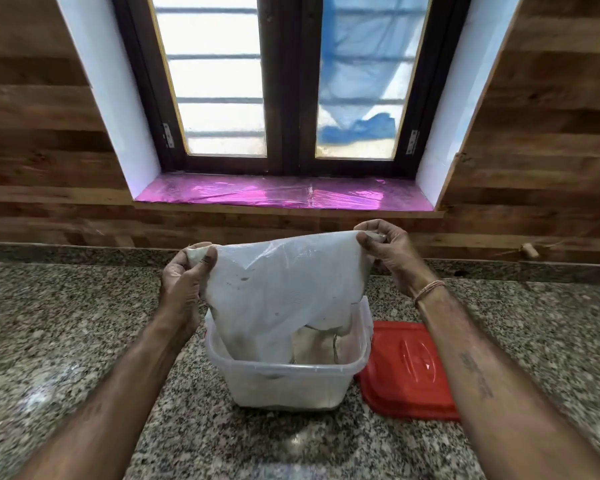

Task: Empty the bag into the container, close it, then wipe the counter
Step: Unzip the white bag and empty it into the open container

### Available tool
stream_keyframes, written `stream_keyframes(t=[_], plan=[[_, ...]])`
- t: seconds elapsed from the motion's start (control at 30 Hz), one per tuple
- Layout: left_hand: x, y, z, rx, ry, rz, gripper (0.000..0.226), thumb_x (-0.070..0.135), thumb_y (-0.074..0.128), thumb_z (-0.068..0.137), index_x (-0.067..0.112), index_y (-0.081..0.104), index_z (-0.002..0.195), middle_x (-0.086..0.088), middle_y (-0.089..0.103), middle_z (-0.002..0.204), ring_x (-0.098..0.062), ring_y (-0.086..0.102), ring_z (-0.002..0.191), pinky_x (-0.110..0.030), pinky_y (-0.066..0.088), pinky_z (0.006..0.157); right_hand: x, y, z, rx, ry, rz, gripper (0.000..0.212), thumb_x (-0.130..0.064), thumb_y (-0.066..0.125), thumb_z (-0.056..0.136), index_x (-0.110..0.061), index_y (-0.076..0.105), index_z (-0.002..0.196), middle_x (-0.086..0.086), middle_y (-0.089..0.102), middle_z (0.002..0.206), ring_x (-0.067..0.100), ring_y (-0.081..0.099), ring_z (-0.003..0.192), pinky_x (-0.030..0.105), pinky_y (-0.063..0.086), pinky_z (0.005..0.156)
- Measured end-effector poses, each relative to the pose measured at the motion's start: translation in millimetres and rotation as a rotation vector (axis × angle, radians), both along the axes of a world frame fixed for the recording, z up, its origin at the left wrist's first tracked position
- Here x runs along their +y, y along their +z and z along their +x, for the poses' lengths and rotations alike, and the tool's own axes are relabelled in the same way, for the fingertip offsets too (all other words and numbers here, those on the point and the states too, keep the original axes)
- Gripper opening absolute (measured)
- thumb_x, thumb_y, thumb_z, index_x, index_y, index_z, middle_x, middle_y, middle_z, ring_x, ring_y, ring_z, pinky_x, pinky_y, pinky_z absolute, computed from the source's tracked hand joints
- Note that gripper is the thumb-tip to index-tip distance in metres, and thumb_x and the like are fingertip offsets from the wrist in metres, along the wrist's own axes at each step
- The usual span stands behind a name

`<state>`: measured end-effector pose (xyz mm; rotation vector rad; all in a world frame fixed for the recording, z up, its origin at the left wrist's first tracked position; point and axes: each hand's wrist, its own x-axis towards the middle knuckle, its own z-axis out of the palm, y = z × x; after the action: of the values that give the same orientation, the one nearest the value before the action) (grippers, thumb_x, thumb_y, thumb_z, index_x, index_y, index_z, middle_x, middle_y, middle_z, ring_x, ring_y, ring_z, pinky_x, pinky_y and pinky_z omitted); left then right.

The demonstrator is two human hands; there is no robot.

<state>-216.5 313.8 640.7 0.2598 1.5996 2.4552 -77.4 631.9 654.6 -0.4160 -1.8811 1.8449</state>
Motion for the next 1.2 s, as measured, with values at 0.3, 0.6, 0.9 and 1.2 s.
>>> stream_keyframes(t=[0.3,0.6,0.9,1.2], plan=[[-8,2,3,0.0,0.084,-0.062,0.012,0.027,0.076,0.082,0.019,0.068,0.08,0.006,0.067,0.072,-0.005,0.059,0.063,-0.018,0.052,0.056,1,-2,1,-0.085,-0.1,0.161,0.019,0.001,0.075,0.087,-0.012,0.068,0.076,0.003,0.063,0.072,0.009,0.056,0.062,0.019,0.048,0.054],[-5,2,-10,0.0,0.193,-0.207,0.014,0.025,0.078,0.088,0.02,0.067,0.081,0.002,0.065,0.072,-0.015,0.061,0.069,-0.029,0.055,0.065,-7,10,6,-0.107,-0.174,0.257,0.02,-0.001,0.075,0.088,-0.014,0.067,0.075,0.0,0.063,0.068,0.01,0.054,0.061,0.017,0.046,0.048],[78,56,39,1.0,0.154,-1.077,0.039,0.063,0.062,0.088,0.031,0.074,0.108,0.012,0.074,0.113,-0.016,0.066,0.11,-0.038,0.034,0.094,-21,32,-2,-0.09,-0.195,0.334,0.018,-0.013,0.078,0.087,-0.022,0.07,0.075,-0.006,0.069,0.078,0.011,0.061,0.075,0.03,0.052,0.066],[111,71,41,0.847,0.061,-0.952,0.016,0.039,0.078,0.086,0.024,0.076,0.082,0.006,0.078,0.091,-0.017,0.07,0.091,-0.04,0.051,0.09,-19,32,12,0.0,-0.149,0.107,0.029,-0.025,0.075,0.092,-0.023,0.066,0.12,0.003,0.071,0.112,0.022,0.071,0.099,0.031,0.059,0.067]])
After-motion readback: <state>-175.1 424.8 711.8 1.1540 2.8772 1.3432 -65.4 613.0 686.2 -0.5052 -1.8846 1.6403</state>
